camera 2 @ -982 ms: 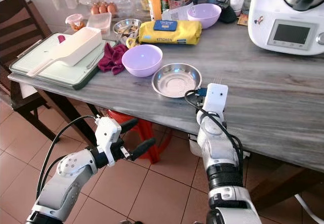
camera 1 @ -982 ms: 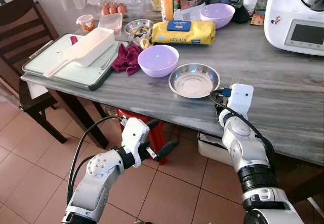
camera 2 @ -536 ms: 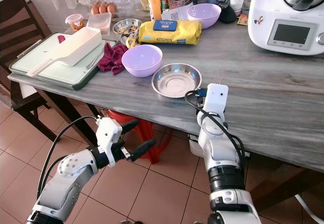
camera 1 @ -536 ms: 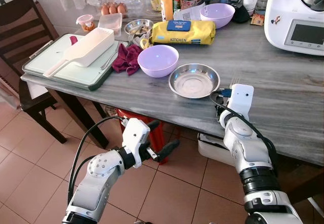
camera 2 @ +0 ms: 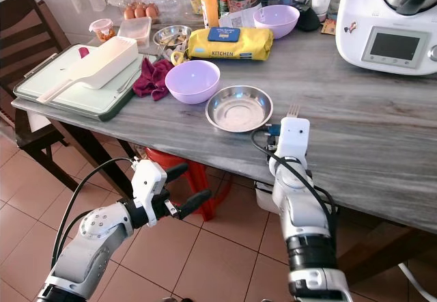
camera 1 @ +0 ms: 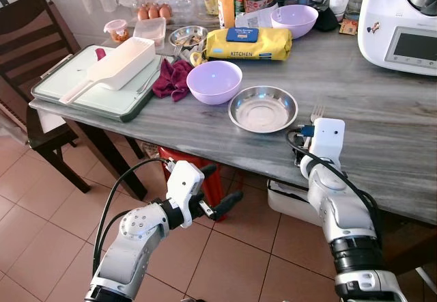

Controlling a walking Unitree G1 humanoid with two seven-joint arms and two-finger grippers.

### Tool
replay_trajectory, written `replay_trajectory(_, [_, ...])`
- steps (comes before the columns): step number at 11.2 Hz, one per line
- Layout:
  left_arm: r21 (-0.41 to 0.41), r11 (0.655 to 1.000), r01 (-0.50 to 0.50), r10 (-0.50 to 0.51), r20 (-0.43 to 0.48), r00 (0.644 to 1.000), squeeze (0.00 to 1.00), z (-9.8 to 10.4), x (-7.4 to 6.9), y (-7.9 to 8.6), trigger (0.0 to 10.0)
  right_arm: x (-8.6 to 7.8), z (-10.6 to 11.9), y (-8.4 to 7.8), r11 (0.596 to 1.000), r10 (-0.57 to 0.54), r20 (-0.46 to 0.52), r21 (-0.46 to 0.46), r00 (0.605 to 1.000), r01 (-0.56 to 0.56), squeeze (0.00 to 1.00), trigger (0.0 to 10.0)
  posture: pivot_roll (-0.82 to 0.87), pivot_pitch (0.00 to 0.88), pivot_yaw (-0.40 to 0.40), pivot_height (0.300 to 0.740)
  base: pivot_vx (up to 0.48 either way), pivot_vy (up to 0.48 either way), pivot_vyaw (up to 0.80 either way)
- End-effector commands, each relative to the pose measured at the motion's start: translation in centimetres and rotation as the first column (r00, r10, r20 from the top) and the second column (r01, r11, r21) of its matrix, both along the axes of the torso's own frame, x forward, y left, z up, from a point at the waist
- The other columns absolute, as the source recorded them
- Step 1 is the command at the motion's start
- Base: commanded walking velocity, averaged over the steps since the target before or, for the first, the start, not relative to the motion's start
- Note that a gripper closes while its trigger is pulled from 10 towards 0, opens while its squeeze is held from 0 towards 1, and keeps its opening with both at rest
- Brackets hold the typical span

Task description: Setting the table

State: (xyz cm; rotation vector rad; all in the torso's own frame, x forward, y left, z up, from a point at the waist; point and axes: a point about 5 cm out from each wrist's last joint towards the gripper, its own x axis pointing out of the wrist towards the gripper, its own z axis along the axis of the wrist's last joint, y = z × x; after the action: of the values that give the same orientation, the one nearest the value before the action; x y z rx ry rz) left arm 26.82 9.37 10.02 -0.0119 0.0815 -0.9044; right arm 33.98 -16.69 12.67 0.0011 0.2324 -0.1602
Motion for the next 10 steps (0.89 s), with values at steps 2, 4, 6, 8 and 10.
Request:
replay_trajectory(2, [0.025, 1.0, 0.0, 0.0, -0.01, 1.0, 0.0, -0.2, 0.1, 0.2, 10.0, -1.7, -3.5, -0.7, 0.999, -0.03, -0.174, 0.012, 0.984, 0.032, 0.0, 10.0, -0.08, 0.111, 0.129, 0.74, 0.0, 0.0, 0.0])
replay_trajectory(4, [0.026, 1.0, 0.0, 0.0, -0.01, 1.0, 0.0, -0.2, 0.1, 0.2, 10.0, -2.0, -3.1, -1.4, 0.999, -0.048, -0.157, -0.025, 0.986, 0.045, 0.0, 10.0, -0.08, 0.113, 0.128, 0.74, 0.0, 0.0, 0.0])
replay_trajectory(6, [0.024, 1.0, -0.003, 0.004, -0.011, 1.0, 0.0, -0.2, 0.1, 0.3, 10.0, -2.1, -2.2, -1.9, 0.996, -0.073, -0.111, -0.057, 0.991, 0.067, 0.0, 10.0, -0.09, 0.113, 0.129, 0.74, 0.0, 0.0, 0.0])
replay_trajectory(8, [0.024, 1.0, -0.004, 0.004, -0.009, 1.0, 0.0, -0.2, 0.2, 0.3, 10.0, -1.9, -1.5, -1.7, 0.995, -0.061, -0.062, -0.077, 0.996, 0.056, 0.0, 10.0, -0.09, 0.108, 0.13, 0.74, 0.0, 0.0, 0.0])
replay_trajectory(10, [0.025, 1.0, -0.005, 0.005, -0.01, 1.0, 0.0, -0.2, 0.2, 0.3, 10.0, -1.6, -0.8, -1.2, 0.996, -0.042, -0.011, -0.08, 0.999, 0.041, 0.0, 10.0, -0.09, 0.109, 0.13, 0.74, 0.0, 0.0, 0.0])
